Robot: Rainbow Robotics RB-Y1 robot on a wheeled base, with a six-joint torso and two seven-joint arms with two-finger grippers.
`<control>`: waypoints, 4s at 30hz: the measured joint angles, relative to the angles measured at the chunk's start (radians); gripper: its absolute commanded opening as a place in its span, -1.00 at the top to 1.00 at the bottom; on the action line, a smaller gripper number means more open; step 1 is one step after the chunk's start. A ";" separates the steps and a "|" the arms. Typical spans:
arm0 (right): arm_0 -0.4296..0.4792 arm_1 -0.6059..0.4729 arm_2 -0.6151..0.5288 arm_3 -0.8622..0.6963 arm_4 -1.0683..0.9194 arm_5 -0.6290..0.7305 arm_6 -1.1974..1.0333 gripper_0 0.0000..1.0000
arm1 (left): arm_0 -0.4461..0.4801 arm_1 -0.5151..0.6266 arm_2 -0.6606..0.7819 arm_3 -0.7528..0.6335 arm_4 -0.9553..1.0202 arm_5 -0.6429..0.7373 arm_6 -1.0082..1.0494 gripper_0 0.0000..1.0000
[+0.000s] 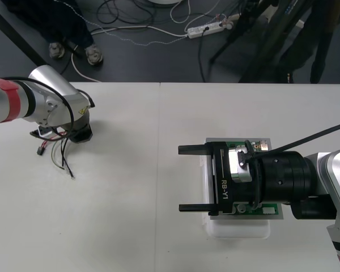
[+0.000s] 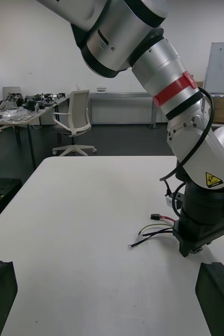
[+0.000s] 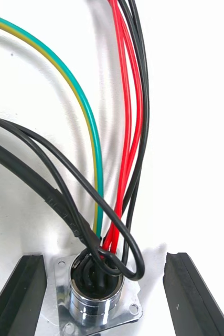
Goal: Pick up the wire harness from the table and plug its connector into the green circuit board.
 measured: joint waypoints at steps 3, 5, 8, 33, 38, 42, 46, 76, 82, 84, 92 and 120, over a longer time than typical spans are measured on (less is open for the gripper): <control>-0.002 0.000 0.000 0.000 0.010 0.000 0.000 -1.00 | 0.000 -0.001 0.000 0.001 -0.001 0.001 0.000 -0.21; -0.004 0.000 0.000 0.000 0.017 0.000 0.000 -1.00 | 0.000 -0.001 0.000 0.002 -0.002 0.002 0.000 -0.16; -0.006 0.000 0.000 0.000 0.020 0.000 0.000 -1.00 | 0.000 -0.002 0.000 0.003 -0.007 0.005 0.000 -0.04; -0.013 0.000 0.000 0.000 0.021 0.000 0.000 -1.00 | 0.003 -0.007 0.000 0.039 -0.019 0.019 0.000 1.00; -0.013 0.000 0.000 0.000 0.021 0.000 0.000 -1.00 | 0.003 -0.007 0.000 0.054 -0.010 0.019 0.000 1.00; -0.013 0.000 0.000 0.000 0.021 0.000 0.000 -1.00 | 0.003 -0.007 0.011 0.060 0.022 0.019 0.000 1.00; -0.014 0.000 0.000 0.000 0.021 0.000 0.000 -1.00 | 0.003 -0.005 0.057 0.063 0.048 0.015 0.000 1.00; -0.016 0.000 0.000 0.000 0.021 0.000 0.000 -1.00 | 0.004 0.198 0.516 -0.070 0.274 -0.299 0.000 1.00; -0.017 0.000 0.000 0.000 0.021 0.000 0.000 -1.00 | 0.004 0.255 0.535 -0.068 0.482 -0.335 0.000 1.00; -0.020 0.000 0.000 0.000 0.021 0.000 0.000 -1.00 | 0.004 0.272 0.535 -0.065 0.537 -0.347 0.000 1.00; -0.023 0.000 0.000 0.000 0.021 0.000 0.000 -1.00 | 0.004 0.294 0.535 0.008 0.727 -0.423 0.000 1.00; -0.025 -0.025 0.000 0.000 -0.046 0.000 -0.023 -1.00 | 0.005 0.294 0.709 0.020 0.834 -0.705 0.423 1.00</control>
